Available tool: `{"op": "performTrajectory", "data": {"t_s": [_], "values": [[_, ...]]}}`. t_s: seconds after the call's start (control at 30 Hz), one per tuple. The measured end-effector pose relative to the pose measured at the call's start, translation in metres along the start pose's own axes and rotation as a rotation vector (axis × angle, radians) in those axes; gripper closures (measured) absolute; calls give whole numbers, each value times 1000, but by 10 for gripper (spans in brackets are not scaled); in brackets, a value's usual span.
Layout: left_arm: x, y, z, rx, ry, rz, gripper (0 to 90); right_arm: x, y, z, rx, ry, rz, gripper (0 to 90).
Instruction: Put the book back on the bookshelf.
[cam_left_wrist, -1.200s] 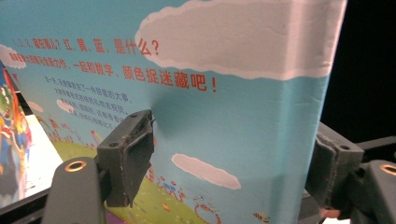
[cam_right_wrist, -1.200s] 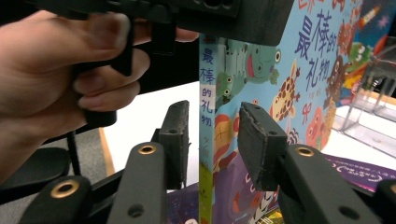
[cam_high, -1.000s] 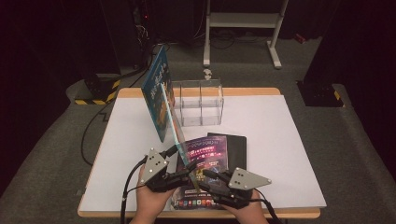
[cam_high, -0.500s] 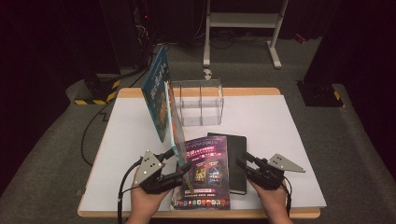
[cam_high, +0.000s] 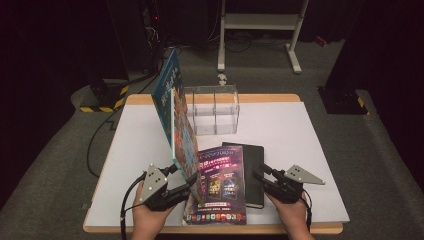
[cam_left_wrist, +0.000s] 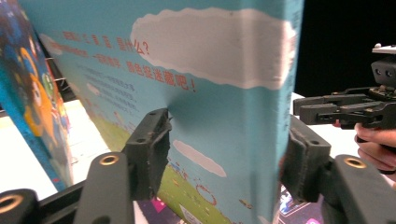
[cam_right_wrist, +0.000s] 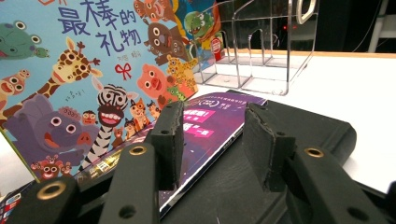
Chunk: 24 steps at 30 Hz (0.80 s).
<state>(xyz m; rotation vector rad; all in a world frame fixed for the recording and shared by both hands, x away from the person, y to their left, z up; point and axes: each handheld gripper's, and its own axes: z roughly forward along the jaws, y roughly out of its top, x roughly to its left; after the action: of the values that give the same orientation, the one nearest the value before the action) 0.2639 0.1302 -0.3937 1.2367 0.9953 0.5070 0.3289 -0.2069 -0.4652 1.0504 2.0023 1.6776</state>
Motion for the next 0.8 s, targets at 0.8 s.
{"op": "performTrajectory", "data": {"t_s": [0.8], "values": [[10, 7, -14, -24, 53, 11, 586, 3, 1, 7, 5, 18, -4, 583]]}}
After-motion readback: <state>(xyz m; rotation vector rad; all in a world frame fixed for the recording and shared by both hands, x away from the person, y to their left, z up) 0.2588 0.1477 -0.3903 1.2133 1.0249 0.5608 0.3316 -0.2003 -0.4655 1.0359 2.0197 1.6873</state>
